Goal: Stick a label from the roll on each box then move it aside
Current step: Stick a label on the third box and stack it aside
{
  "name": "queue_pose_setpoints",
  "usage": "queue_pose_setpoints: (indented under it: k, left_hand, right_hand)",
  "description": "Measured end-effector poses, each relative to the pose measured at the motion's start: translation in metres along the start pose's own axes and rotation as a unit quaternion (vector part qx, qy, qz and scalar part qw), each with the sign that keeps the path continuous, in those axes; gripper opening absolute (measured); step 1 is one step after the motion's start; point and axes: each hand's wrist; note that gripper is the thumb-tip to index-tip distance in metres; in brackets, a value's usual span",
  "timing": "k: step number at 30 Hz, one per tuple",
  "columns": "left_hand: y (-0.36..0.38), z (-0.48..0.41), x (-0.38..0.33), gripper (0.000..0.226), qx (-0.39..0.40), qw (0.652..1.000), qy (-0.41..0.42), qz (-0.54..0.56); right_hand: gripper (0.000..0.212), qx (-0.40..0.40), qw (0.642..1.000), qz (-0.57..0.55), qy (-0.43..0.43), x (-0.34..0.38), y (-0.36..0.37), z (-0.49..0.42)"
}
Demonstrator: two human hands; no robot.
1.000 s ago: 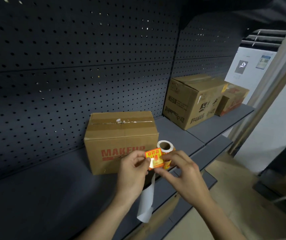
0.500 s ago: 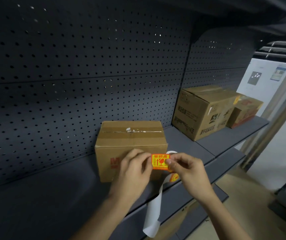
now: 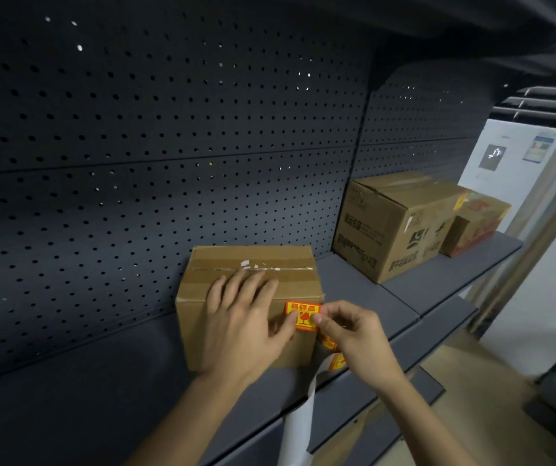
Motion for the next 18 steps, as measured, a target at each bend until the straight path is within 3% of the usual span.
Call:
queue_pose_setpoints:
  k: [12,18]
  left_hand:
    - [0.018,-0.004,-0.001,0.038,-0.071,0.997,-0.006,-0.022]
    - [0.019,-0.003,-0.001,0.037,-0.081,0.996,-0.005,-0.024]
  right_hand:
    - [0.008,-0.058,0.998,0.013,0.024,-0.003,0.008,0.000]
    - [0.013,-0.099,0.988,0.116,0.000,-0.003,0.004,0.003]
Point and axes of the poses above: each hand's wrist, its own z-axis away from the middle knuckle, its own y-axis out of the palm, x = y × z, and after that the axes turned 4 degrees about x, right-handed
